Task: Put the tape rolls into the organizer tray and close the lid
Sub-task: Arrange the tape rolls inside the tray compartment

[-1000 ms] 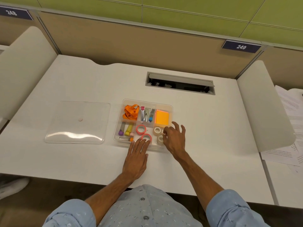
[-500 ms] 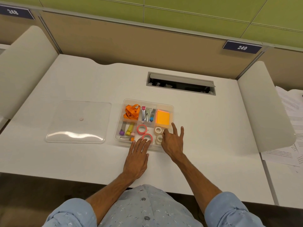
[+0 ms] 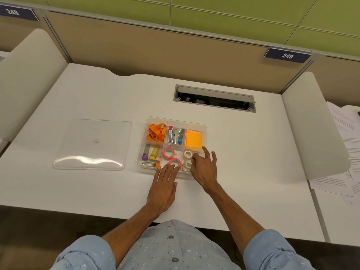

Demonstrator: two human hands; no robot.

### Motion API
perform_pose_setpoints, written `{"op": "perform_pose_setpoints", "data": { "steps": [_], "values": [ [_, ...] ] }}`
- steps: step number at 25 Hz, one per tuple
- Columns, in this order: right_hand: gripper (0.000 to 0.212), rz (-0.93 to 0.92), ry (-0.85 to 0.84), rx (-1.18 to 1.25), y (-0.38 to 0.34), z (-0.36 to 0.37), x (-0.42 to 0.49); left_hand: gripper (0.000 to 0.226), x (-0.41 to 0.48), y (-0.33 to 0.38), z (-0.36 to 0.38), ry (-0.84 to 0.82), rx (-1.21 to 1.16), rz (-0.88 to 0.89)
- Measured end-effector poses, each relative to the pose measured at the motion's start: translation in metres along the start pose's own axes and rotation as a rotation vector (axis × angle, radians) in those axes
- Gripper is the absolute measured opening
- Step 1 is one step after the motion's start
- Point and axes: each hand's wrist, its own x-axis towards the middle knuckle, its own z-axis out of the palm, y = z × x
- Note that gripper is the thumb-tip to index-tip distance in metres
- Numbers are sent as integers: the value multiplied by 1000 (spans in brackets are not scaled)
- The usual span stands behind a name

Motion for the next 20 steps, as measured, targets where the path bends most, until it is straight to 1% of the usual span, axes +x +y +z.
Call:
{"op": "perform_pose_setpoints", "data": {
  "steps": [3,7,11,15,20],
  "values": [
    [34,9,52,15,7,-3,2,59,1,0,0,4,-1,-2],
    [30,23,-2,-45,6,-3,3,60,1,-1,0,-9,18,-6],
    [35,13,7,-54,-3,1,3,61,1,-2,0,-41,44,-5],
    [29,14,-5,-85,-8,3,3,60,1,-2,-2,-26,21,13],
    [31,23,-39,-101,-9,6,2,60,1,-2,-3,-35,19,20]
  ]
}}
